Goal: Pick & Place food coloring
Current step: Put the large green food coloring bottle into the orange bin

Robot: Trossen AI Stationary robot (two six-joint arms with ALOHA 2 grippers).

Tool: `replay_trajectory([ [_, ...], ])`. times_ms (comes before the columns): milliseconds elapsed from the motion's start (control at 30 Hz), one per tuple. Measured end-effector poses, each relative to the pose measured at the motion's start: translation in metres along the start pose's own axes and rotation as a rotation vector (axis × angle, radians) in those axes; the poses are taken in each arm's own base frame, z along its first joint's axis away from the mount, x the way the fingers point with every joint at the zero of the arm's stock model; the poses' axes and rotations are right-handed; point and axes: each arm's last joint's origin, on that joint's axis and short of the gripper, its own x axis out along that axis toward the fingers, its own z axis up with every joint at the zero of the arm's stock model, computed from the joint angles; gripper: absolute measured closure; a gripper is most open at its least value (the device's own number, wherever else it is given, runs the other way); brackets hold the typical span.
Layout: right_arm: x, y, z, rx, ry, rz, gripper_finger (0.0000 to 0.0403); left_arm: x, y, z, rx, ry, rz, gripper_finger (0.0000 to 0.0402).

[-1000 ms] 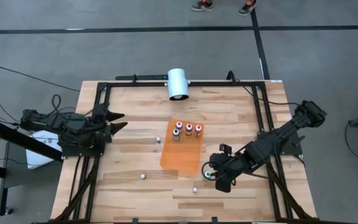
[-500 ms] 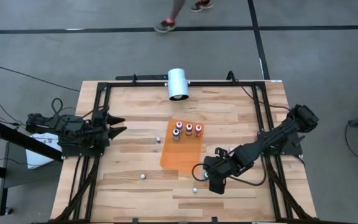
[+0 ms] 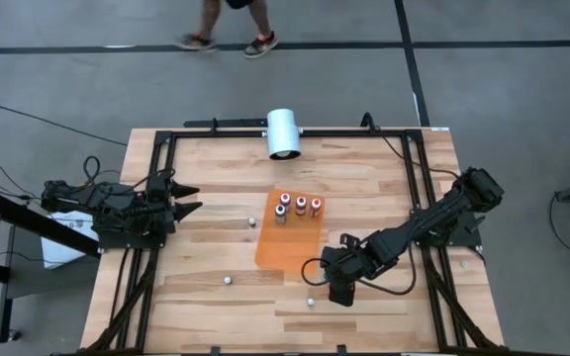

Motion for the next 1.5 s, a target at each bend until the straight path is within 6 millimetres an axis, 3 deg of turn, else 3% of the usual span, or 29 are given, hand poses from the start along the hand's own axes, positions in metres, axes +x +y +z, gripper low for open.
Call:
replay_trajectory([
  [367, 0.029, 0.008, 0.003, 0.010, 0.022, 0.026, 0.0238, 0.000, 0.000, 0.000, 0.015, -0.004, 0.002, 0.0161],
  [1500, 0.029, 0.000, 0.008, 0.072, 0.027, 0.029, 0.0227, 0.000, -0.001, 0.000, 0.010, 0.007, -0.026, 0.0161],
])
